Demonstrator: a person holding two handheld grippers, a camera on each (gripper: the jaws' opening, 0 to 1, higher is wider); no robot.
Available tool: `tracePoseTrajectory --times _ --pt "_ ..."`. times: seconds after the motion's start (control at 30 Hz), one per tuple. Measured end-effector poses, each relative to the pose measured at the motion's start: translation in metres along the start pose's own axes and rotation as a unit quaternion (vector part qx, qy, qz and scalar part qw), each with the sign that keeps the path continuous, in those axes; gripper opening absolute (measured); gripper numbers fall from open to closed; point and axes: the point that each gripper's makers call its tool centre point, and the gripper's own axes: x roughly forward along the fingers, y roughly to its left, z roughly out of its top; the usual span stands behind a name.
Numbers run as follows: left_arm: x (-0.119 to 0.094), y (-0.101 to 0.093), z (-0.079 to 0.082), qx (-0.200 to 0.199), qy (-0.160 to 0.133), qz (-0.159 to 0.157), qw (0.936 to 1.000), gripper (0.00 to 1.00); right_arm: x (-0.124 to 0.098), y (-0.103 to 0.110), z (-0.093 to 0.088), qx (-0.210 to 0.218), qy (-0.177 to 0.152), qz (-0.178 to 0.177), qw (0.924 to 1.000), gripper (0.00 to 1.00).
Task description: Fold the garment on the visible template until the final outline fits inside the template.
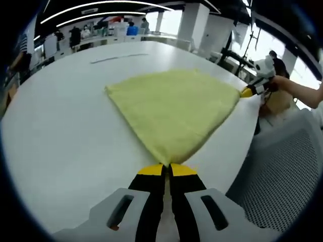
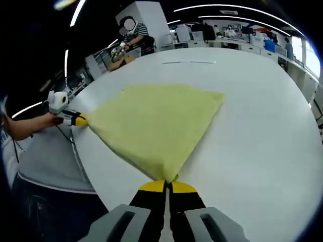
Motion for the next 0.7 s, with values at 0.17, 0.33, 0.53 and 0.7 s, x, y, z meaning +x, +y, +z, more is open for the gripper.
tracePoseTrajectory --times 0.17,0.33,0.53,0.7 --pt "-0.0001 0.0006 -0.0004 0.001 0.000 0.001 1.0000 0.00 -0.0003 0.0004 -0.0012 0.003 0.001 -0.001 1.0000 0.00" --pt "-0.0002 0.0014 -0.0010 0.001 0.002 0.004 1.0000 0.01 0.0000 0.0019 -0.0029 -0.002 0.005 0.002 1.0000 0.00" --pt "-0.0020 0.0028 -0.0035 -0.008 0.002 0.008 0.9999 0.02 -0.0029 0.0008 -0.0070 -0.002 0.009 -0.002 1.0000 0.00" --pt "-0.0048 0.0057 -0.0028 -0.008 -0.001 0.018 0.9998 0.11 -0.0072 0.0008 -0.0028 -0.008 -0.009 -0.013 0.9998 0.16"
